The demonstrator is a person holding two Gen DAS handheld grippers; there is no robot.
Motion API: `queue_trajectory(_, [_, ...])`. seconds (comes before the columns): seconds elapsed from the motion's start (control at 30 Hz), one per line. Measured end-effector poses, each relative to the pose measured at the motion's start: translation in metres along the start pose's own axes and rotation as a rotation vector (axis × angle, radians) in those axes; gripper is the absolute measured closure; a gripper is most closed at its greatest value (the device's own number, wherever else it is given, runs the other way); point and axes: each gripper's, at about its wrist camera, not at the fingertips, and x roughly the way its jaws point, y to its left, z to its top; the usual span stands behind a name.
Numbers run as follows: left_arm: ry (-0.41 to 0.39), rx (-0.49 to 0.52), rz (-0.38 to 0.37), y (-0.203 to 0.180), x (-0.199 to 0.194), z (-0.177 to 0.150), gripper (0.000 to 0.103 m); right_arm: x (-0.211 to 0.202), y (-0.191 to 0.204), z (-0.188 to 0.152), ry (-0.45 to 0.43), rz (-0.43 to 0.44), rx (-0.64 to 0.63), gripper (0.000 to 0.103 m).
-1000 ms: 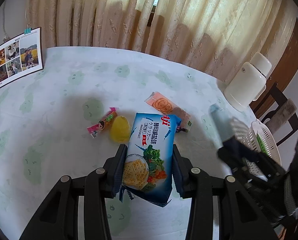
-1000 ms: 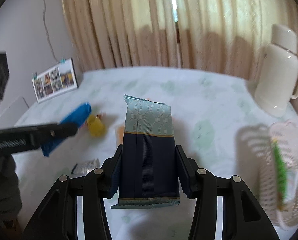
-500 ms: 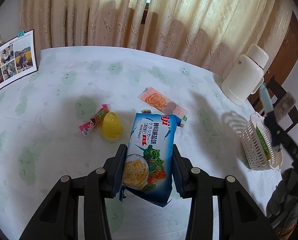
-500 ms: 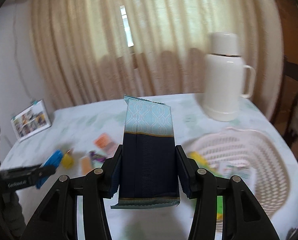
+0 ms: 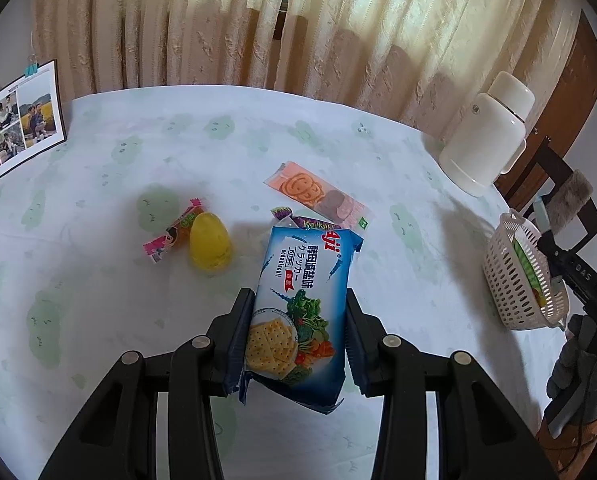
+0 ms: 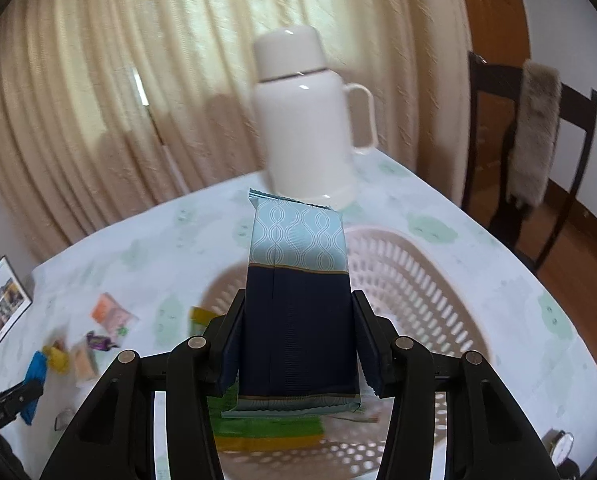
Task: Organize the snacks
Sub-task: 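Carry the navy tissue pack into the pink basket and release it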
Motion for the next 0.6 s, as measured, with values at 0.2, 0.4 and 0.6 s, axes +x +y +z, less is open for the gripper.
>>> queue_trajectory(0.2, [-0.003,0.007,-0.003,-0.002,0.000,-0.001,0.066,0.007,-0.012,-0.002,0.032,-0.012,0.053,0.046])
queue_trajectory(0.4, [-0.011,0.023,-0.008,-0.007,0.000,-0.003,0.066,-0.003,-0.020,0.000,-0.018,-0.010,0.106,0.045])
queue_trajectory(0.6, [0.008,0.000,-0.006,-0.003,0.005,-0.005,0.049,-0.010,-0.025,0.001,-0.052,-0.009,0.149,0.045])
